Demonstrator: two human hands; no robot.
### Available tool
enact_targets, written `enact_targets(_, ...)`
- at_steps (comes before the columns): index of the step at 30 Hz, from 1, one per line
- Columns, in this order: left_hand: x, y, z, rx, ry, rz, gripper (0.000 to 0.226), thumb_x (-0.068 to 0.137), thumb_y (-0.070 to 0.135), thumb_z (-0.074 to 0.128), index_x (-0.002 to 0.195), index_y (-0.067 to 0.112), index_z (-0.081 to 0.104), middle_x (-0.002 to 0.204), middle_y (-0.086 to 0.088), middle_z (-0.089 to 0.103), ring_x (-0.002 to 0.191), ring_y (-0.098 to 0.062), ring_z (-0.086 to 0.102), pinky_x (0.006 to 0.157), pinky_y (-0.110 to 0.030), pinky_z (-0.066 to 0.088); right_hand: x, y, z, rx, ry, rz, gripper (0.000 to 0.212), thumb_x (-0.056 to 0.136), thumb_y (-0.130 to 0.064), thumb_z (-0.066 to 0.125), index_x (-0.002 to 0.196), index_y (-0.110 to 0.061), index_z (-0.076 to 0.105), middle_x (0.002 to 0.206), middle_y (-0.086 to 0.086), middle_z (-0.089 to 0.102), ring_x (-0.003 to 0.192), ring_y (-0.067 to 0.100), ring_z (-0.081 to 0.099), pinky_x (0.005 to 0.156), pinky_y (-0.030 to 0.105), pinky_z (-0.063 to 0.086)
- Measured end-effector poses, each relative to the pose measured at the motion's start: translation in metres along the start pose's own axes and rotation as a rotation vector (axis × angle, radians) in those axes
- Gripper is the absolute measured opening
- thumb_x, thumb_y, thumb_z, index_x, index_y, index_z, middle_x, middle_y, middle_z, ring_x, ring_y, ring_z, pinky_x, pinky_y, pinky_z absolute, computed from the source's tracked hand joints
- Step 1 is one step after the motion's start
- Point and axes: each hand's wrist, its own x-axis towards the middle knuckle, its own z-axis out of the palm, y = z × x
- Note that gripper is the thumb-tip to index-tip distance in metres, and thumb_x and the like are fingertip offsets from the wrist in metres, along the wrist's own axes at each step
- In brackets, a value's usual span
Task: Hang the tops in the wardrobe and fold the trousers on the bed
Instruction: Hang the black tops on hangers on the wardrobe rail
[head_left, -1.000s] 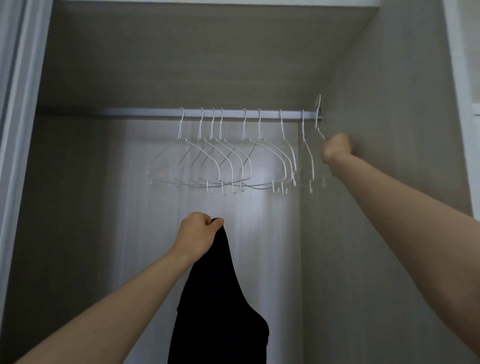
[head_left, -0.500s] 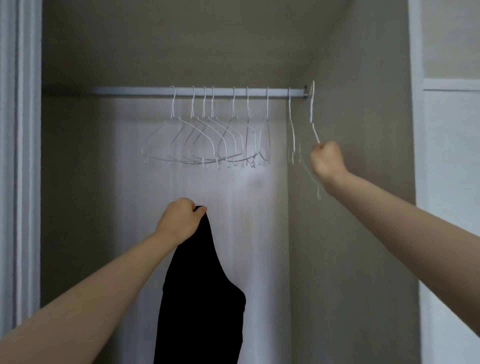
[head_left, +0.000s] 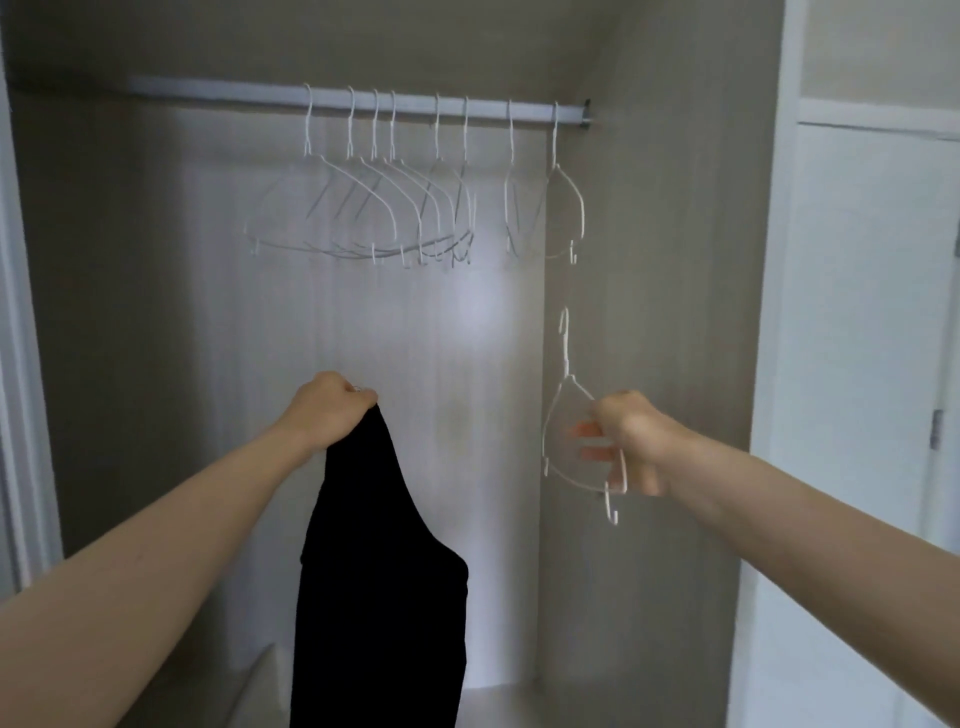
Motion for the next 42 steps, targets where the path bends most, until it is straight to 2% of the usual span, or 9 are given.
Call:
enact_targets(4, -0.01, -0.014, 0.012, 0.247, 0.005, -0.05, 0.044, 0.095, 0.03, 0.051, 0.057, 0.008, 0.047, 0.061, -0.005, 0.052, 0.067, -0.026, 0.055, 0.057, -0.029, 0.035, -0.023, 0.024, -0.012, 0.108, -0.295, 0.246, 0.015, 0.102, -0.018, 0.034, 0.098, -0.014, 0.048, 0.108, 0.008, 0.069, 0.1, 0.031, 0.06, 0.076, 0.062, 0.049)
enact_targets(8, -0.014, -0.04, 0.023, 0.402, -0.02, -0.154, 0.038, 0.097, 0.035, 0.047, 0.072, 0.006, 0.048, 0.091, -0.015, 0.062, 0.085, -0.032, 0.06, 0.068, -0.028, 0.04, -0.037, 0.029, -0.026, 0.276, -0.532, 0.278, 0.018, 0.101, -0.022, 0.036, 0.084, -0.019, 0.042, 0.108, 0.012, 0.071, 0.113, 0.037, 0.059, 0.09, 0.074, 0.036)
enact_targets(15, -0.018, -0.062, 0.013, 0.422, -0.045, -0.291, 0.032, 0.092, 0.03, 0.056, 0.094, 0.0, 0.064, 0.105, -0.022, 0.068, 0.096, -0.036, 0.065, 0.073, -0.03, 0.046, -0.039, 0.02, -0.037, 0.359, -0.766, 0.091, 0.009, 0.09, -0.027, 0.048, 0.094, -0.021, 0.043, 0.082, 0.016, 0.061, 0.08, 0.032, 0.065, 0.079, 0.055, 0.049)
enact_targets(19, -0.018, -0.073, -0.003, 0.327, -0.024, -0.376, 0.03, 0.088, 0.028, 0.061, 0.08, -0.001, 0.062, 0.098, -0.024, 0.068, 0.08, -0.035, 0.066, 0.056, -0.026, 0.04, -0.039, 0.018, -0.051, 0.341, -0.879, 0.045, 0.005, 0.094, -0.023, 0.044, 0.094, -0.018, 0.047, 0.076, 0.016, 0.055, 0.071, 0.027, 0.058, 0.077, 0.051, 0.048)
enact_targets(23, -0.016, -0.081, -0.011, 0.073, -0.002, -0.417, 0.038, 0.083, 0.029, 0.069, 0.082, -0.009, 0.068, 0.085, -0.025, 0.07, 0.071, -0.034, 0.068, 0.061, -0.036, 0.051, -0.038, 0.022, -0.054, 0.341, -0.948, 0.03, 0.003, 0.094, -0.02, 0.046, 0.095, -0.018, 0.047, 0.071, 0.015, 0.053, 0.066, 0.026, 0.056, 0.078, 0.052, 0.046)
enact_targets(30, -0.037, -0.015, -0.01, -0.06, -0.125, -0.182, 0.037, 0.094, 0.035, 0.062, 0.076, 0.004, 0.071, 0.067, -0.01, 0.062, 0.057, -0.02, 0.057, 0.044, -0.017, 0.044, -0.03, 0.048, -0.024, 0.336, -0.987, -0.017, 0.008, 0.092, -0.023, 0.051, 0.097, -0.018, 0.048, 0.072, 0.015, 0.054, 0.065, 0.025, 0.055, 0.074, 0.05, 0.05)
enact_targets(33, -0.043, 0.002, -0.014, -0.136, -0.136, -0.103, 0.033, 0.095, 0.03, 0.06, 0.077, 0.007, 0.074, 0.067, -0.007, 0.065, 0.054, -0.014, 0.058, 0.047, -0.018, 0.045, -0.026, 0.057, -0.011, 0.346, -0.947, -0.055, 0.011, 0.092, -0.027, 0.051, 0.098, -0.018, 0.049, 0.07, 0.016, 0.053, 0.062, 0.024, 0.055, 0.075, 0.051, 0.05)
enact_targets(37, -0.05, 0.018, -0.019, -0.29, -0.111, -0.046, 0.024, 0.095, 0.025, 0.061, 0.085, 0.007, 0.074, 0.076, -0.007, 0.063, 0.071, -0.016, 0.059, 0.07, -0.029, 0.049, -0.023, 0.066, 0.003, 0.28, -0.9, -0.074, 0.028, 0.094, -0.038, 0.047, 0.096, -0.012, 0.056, 0.066, 0.015, 0.054, 0.057, 0.022, 0.054, 0.074, 0.049, 0.053)
enact_targets(42, -0.058, 0.05, -0.018, -0.23, -0.119, 0.127, 0.02, 0.096, 0.012, 0.054, 0.101, 0.016, 0.073, 0.078, 0.0, 0.068, 0.07, -0.01, 0.06, 0.068, -0.03, 0.052, -0.028, 0.075, 0.025, 0.332, -0.895, -0.108, 0.031, 0.094, -0.038, 0.043, 0.089, -0.01, 0.053, 0.062, 0.013, 0.053, 0.054, 0.02, 0.052, 0.073, 0.048, 0.054)
